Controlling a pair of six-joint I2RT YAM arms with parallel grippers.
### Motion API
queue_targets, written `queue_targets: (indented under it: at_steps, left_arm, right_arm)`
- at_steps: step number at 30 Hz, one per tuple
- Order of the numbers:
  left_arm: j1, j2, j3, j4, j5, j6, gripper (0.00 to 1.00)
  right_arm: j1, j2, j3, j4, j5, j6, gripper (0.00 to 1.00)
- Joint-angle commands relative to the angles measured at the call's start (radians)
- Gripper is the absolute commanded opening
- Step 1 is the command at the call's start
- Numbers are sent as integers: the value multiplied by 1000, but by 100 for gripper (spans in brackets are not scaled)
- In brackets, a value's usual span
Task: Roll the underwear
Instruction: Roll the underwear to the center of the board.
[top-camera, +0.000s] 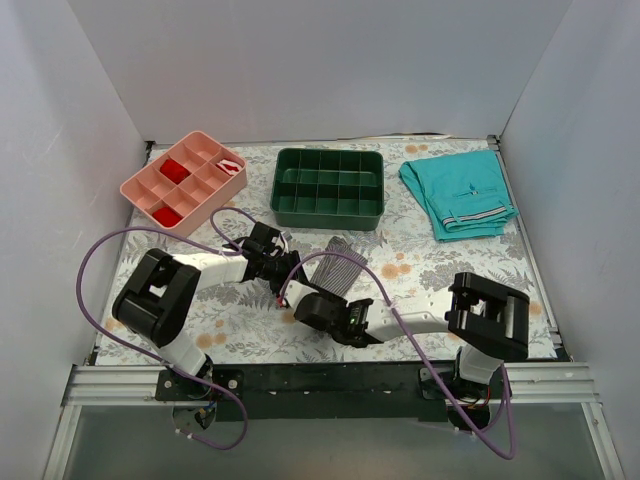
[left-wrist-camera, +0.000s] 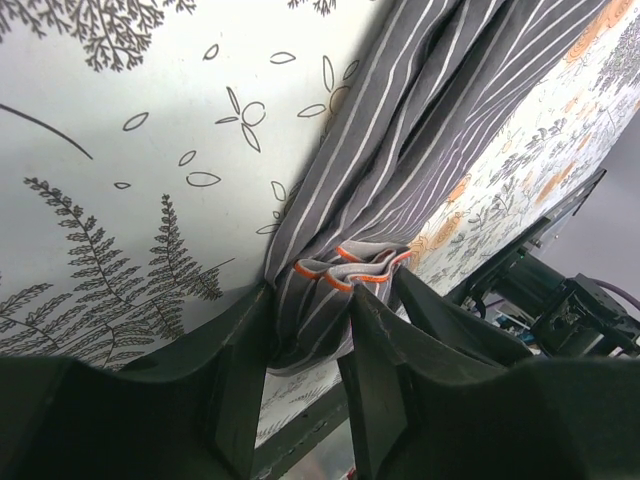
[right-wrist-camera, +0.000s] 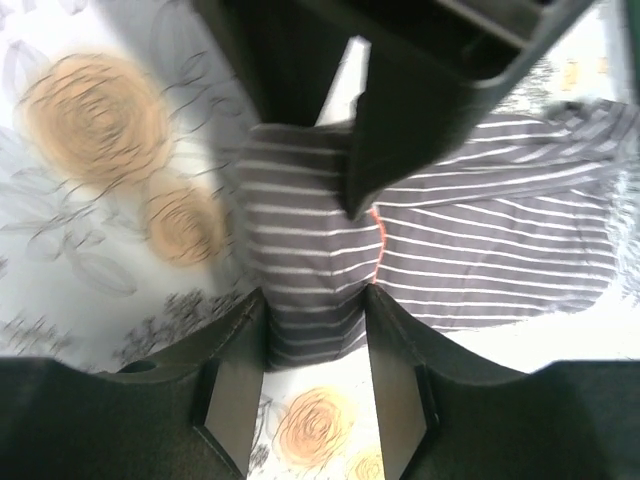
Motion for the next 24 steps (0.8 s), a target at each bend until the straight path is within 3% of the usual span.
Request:
queue_targets:
  at_steps: [1, 3, 4, 9, 18, 24]
  left_arm:
    - [9, 94, -76, -142, -282, 94, 38]
    - [10, 94, -75, -143, -285, 95, 38]
    - [10, 96, -73, -143, -285, 95, 38]
    - [12, 97, -67, -146, -297, 95, 38]
    - [48, 61, -43, -201, -346, 84, 42]
    - [71, -2, 12, -264, -422, 72, 58]
  right_arm:
    - [8, 106, -61, -5, 122, 10, 47]
    - [21, 117, -69, 24, 124, 25, 39]
    - [22, 114, -77, 33, 116, 25, 29]
    - [28, 69, -118, 87, 12, 12, 15]
    - [22, -8, -31, 16, -300, -1, 3]
    - [7, 11, 46, -86, -461, 44, 1]
